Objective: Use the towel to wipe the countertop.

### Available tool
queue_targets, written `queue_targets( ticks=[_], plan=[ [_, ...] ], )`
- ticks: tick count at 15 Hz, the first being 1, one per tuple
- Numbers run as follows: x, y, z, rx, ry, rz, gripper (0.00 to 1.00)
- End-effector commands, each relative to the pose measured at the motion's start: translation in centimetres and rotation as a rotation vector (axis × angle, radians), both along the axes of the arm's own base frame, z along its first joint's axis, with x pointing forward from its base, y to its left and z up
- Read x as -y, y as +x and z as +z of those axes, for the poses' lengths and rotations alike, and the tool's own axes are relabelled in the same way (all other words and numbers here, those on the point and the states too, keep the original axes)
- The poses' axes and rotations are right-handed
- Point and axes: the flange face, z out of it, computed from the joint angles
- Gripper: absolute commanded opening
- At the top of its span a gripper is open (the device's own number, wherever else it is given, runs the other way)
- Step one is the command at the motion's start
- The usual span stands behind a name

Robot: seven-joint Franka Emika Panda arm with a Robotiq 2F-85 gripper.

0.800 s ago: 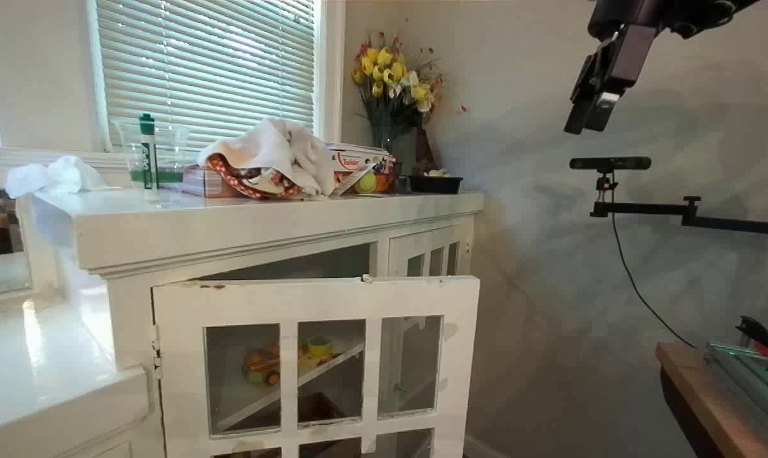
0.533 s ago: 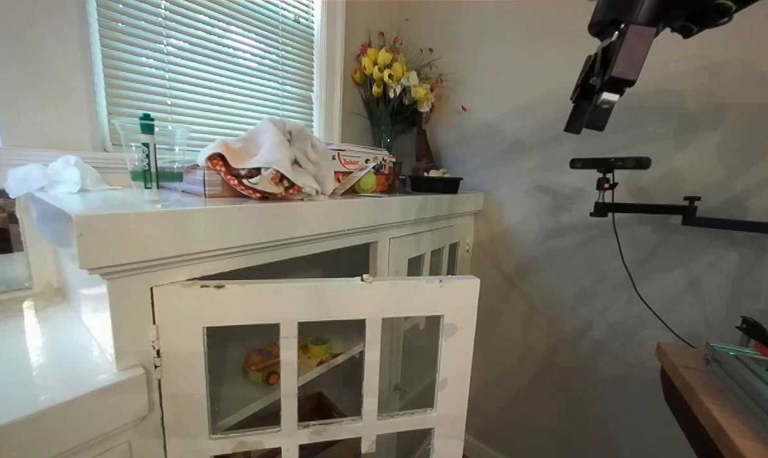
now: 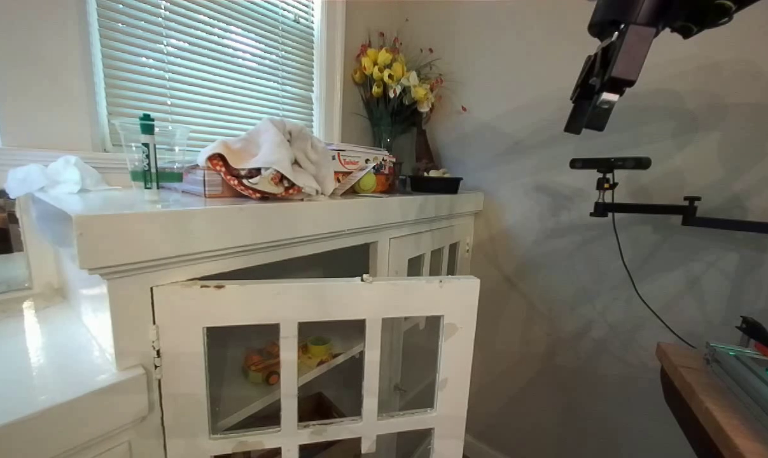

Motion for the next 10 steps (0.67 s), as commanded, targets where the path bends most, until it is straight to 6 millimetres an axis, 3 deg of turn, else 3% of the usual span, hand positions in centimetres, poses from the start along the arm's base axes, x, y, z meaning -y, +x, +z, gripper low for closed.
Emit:
queue_targets(
  ticks=[1, 7, 10],
  plan=[
    [-0.5, 0.8, 0.3, 0.039, 0.003, -0.015, 1.00],
    [-1.5, 3.7, 1.0, 0.137, 0.026, -0.033, 1.00],
    [-0.9, 6.0, 1.3, 0.181, 0.026, -0.068, 1.00]
  ],
)
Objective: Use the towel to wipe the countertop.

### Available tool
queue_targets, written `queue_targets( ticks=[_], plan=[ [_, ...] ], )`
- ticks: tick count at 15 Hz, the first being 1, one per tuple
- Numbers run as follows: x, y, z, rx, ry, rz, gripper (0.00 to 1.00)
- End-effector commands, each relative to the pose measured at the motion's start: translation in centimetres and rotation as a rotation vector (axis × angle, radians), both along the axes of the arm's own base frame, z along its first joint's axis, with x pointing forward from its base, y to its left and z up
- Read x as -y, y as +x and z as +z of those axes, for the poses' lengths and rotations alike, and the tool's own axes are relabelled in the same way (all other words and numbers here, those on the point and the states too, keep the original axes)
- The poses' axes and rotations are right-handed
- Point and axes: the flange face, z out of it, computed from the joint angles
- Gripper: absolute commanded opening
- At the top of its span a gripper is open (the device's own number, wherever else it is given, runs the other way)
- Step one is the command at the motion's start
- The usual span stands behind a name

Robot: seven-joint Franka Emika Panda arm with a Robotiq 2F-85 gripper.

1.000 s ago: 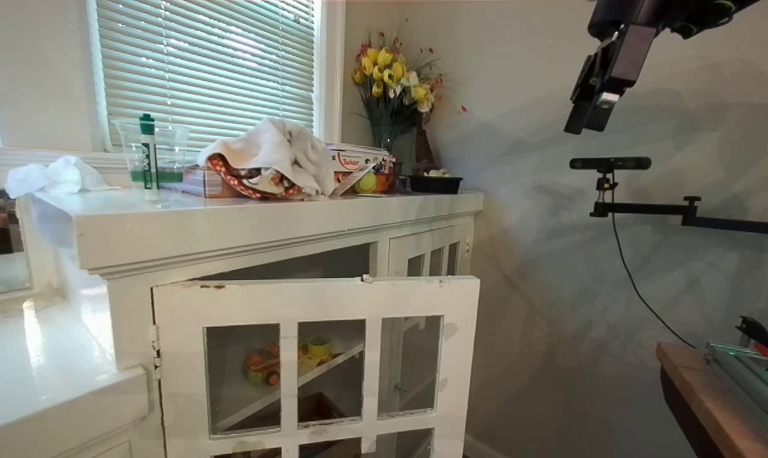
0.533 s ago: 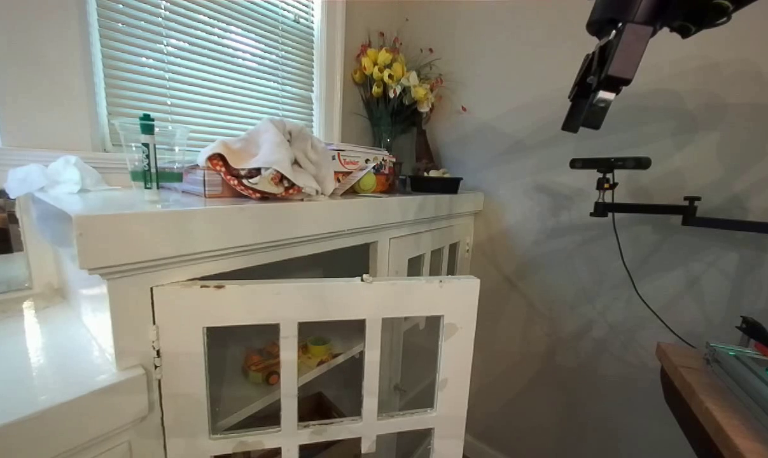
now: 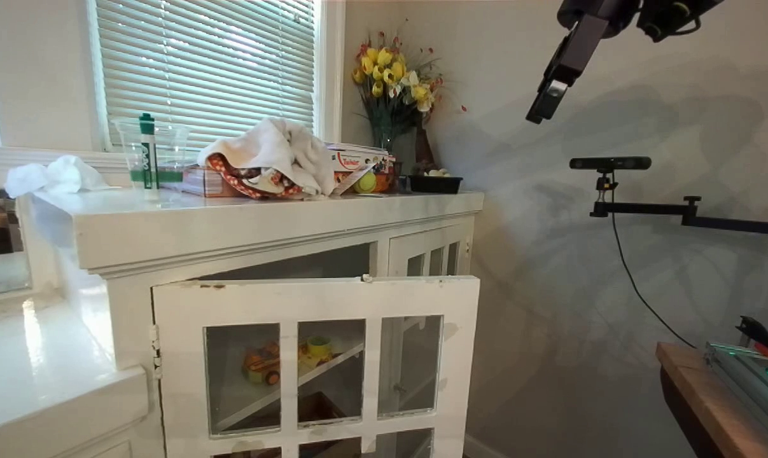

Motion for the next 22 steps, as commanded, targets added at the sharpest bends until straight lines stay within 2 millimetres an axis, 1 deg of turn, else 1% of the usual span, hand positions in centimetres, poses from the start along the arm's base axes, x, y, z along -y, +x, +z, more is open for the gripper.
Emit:
queue_targets(
  ticks=[1, 6, 9, 13, 18, 22],
  plan=[
    [0.4, 3.6, 0.8, 0.043, 0.022, -0.059, 1.00],
    [2.2, 8.5, 2.4, 0.107, 0.029, -0.128, 1.00],
    [2.5, 11.6, 3.1, 0.123, 0.027, -0.159, 1.00],
    [1.9, 15.5, 4.5, 0.135, 0.028, -0.187, 1.00],
    [0.5, 20.6, 5.8, 0.155, 0.027, -0.204, 1.00],
    [-0.2, 24.3, 6.2, 0.154, 0.026, -0.225, 1.00]
  ],
)
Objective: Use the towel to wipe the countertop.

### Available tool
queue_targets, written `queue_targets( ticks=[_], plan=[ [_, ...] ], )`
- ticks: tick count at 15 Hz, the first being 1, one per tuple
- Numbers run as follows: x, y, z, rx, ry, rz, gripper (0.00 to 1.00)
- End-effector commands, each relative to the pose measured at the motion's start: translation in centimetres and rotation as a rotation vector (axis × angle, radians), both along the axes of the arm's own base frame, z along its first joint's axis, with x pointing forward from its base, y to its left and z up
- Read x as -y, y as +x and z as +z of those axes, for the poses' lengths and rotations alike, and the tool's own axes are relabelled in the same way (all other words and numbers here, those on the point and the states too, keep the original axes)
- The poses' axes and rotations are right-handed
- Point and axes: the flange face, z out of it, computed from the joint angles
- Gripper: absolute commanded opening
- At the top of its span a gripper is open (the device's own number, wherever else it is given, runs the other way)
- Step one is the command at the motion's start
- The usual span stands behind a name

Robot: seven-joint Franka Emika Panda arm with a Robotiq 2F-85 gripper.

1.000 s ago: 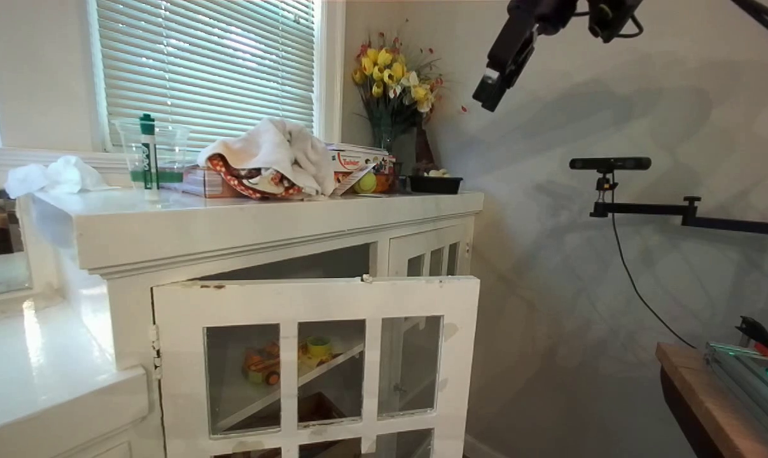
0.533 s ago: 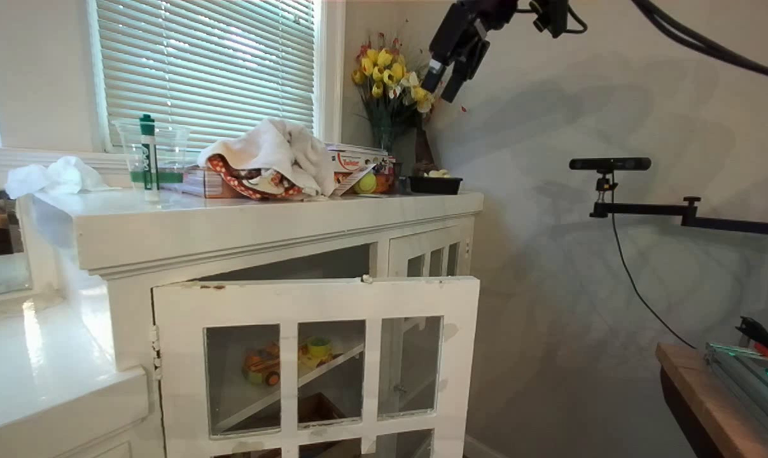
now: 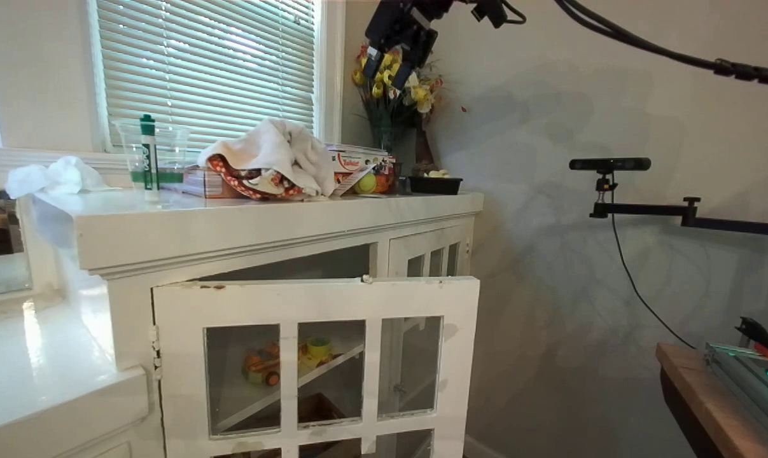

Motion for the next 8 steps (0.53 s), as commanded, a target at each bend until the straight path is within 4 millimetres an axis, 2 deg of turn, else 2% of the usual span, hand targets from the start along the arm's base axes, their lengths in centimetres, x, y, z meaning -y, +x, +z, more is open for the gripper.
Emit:
queue_targets(
  ticks=[1, 2, 5, 8],
  plan=[
    [-1.0, 4.0, 0.6, -0.032, 0.011, -0.016, 1.00],
    [-0.2, 1.8, 0.1, -0.010, 0.003, -0.002, 1.00],
    [-0.6, 3.4, 0.2, -0.024, 0.004, 0.003, 1.00],
    [-0.6, 3.6, 0.3, -0.025, 0.005, 0.003, 1.00]
  ],
)
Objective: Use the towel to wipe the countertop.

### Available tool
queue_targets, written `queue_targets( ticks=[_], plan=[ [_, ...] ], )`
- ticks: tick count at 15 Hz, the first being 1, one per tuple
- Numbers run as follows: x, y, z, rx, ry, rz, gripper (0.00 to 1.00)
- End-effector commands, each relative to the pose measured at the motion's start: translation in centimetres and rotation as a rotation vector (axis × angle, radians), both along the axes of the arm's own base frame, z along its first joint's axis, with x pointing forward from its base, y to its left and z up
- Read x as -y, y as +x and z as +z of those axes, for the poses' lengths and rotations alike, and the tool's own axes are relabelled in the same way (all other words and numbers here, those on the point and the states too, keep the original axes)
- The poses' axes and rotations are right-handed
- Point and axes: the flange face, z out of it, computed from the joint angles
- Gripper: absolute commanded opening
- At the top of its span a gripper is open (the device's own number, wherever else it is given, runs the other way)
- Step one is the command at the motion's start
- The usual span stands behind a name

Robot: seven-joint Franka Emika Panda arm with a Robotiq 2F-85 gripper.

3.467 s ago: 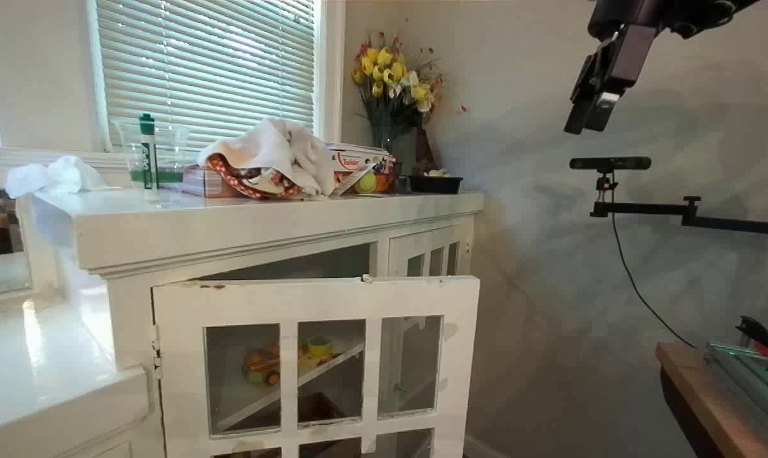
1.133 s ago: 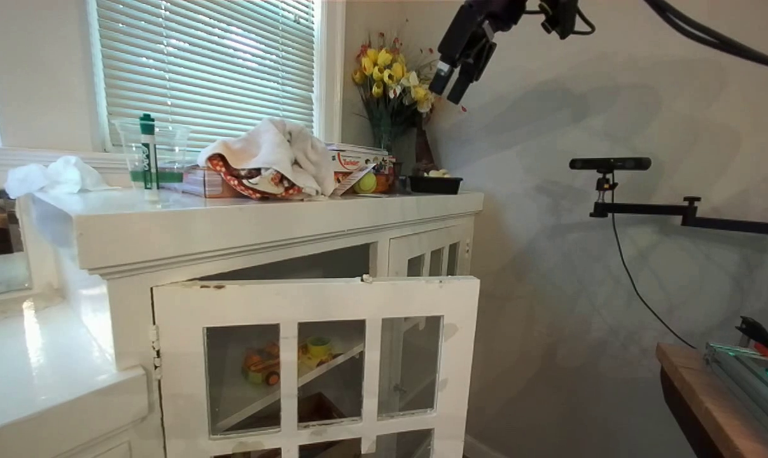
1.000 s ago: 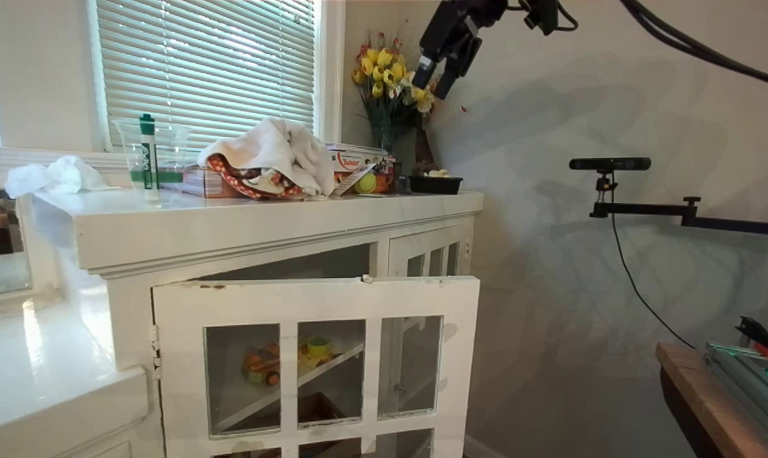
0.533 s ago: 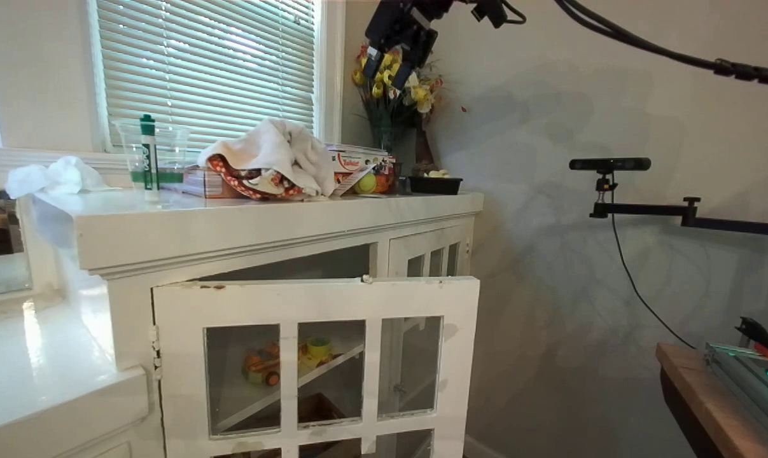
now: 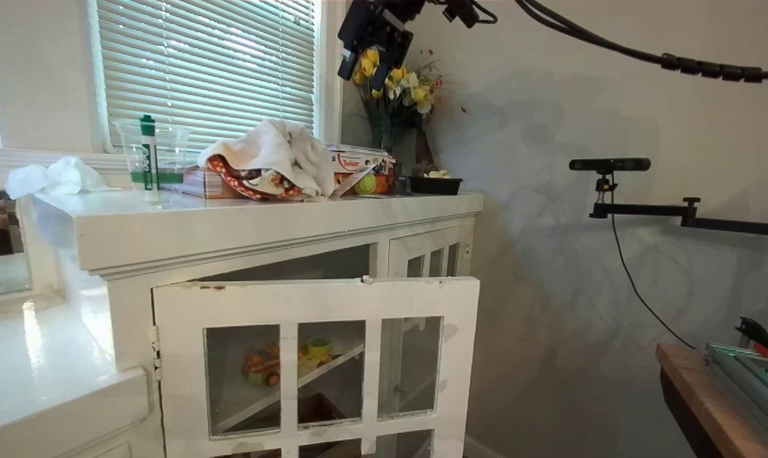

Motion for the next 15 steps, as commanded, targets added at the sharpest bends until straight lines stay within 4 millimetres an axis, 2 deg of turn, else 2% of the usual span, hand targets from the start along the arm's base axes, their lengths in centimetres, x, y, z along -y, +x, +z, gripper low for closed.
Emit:
queue_targets(
  ticks=[1, 6, 8, 12, 15],
  plan=[
    [0.0, 0.0, 0.1, 0.000, 0.000, 0.000, 1.00],
    [-0.1, 0.1, 0.2, 0.008, 0.006, -0.006, 1.00],
    [-0.1, 0.8, 0.3, 0.024, 0.012, -0.009, 1.00],
    [-0.3, 3.5, 0.0, 0.026, 0.020, -0.004, 1.00],
    [-0.4, 6.7, -0.2, 0.021, 0.024, -0.001, 1.00]
  ],
)
